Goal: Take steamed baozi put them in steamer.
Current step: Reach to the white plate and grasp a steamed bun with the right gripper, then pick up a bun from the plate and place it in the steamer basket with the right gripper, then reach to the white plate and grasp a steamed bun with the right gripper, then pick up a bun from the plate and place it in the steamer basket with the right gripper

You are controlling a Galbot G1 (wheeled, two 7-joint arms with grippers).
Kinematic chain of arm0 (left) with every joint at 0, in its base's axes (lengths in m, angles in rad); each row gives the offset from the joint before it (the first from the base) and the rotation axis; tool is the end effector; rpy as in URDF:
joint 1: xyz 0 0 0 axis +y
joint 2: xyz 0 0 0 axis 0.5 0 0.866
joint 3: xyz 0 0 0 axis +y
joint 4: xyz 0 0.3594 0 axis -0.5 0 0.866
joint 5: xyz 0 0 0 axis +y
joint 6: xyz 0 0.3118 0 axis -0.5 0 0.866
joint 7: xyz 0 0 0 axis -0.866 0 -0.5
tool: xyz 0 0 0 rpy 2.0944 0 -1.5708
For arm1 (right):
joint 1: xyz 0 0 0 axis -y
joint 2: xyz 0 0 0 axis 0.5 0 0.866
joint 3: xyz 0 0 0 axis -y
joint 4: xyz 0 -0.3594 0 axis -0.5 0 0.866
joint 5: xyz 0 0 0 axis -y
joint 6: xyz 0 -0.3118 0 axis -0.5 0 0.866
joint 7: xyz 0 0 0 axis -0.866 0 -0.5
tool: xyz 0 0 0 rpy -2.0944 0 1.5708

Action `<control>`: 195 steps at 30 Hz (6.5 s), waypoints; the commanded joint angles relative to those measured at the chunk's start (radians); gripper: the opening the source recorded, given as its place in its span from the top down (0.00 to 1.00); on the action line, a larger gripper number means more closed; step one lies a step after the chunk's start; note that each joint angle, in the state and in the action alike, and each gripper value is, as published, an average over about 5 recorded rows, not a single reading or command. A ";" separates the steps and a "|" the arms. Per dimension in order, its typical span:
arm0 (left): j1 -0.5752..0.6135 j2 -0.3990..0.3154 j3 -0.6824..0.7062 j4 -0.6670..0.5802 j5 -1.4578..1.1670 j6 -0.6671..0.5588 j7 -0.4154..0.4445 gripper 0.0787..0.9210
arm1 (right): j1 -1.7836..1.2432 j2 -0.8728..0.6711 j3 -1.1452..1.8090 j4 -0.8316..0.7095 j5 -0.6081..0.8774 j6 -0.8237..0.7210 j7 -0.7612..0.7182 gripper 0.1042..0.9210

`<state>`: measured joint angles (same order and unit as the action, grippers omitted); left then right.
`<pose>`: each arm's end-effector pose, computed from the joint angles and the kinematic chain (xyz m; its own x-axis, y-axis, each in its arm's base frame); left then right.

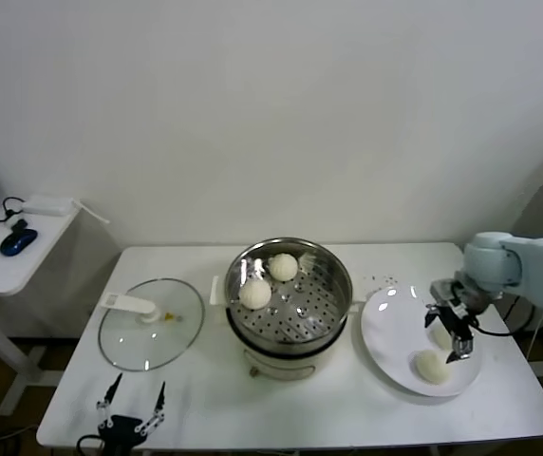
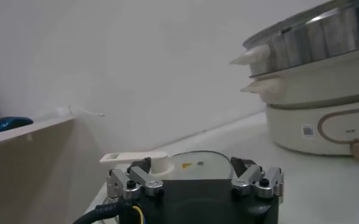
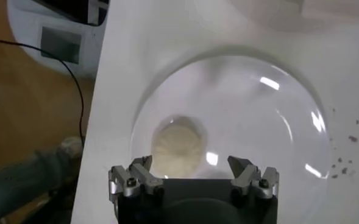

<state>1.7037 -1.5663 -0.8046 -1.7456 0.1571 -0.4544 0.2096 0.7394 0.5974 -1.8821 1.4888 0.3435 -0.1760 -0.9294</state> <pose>0.0476 0.0865 -0.4215 -0.9952 0.0433 0.0875 0.0675 0.9525 0.2969 0.4293 -0.2009 -0.1417 0.0052 0.0011 1.0000 -0.9848 -0.1734 0.0053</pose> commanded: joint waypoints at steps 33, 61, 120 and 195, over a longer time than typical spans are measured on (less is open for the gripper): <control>0.003 -0.004 -0.006 -0.003 0.010 0.002 -0.003 0.12 | -0.011 0.020 0.055 -0.007 -0.016 0.028 -0.002 0.36; 0.000 -0.007 0.013 0.000 0.023 -0.007 -0.007 0.12 | 0.409 0.336 0.104 0.362 -0.212 0.703 0.131 0.37; -0.003 0.001 0.018 0.013 0.022 -0.003 -0.006 0.12 | 0.500 0.251 -0.400 0.052 0.449 0.003 0.099 0.12; 0.011 -0.039 0.005 0.026 0.067 -0.019 -0.030 0.12 | 0.033 0.070 -0.013 -0.223 0.052 0.087 -0.013 0.32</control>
<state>1.7143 -1.6065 -0.8026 -1.7124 0.2260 -0.4734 0.1802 0.5211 0.6655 -1.7316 1.1389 0.3305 -0.0805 -0.9185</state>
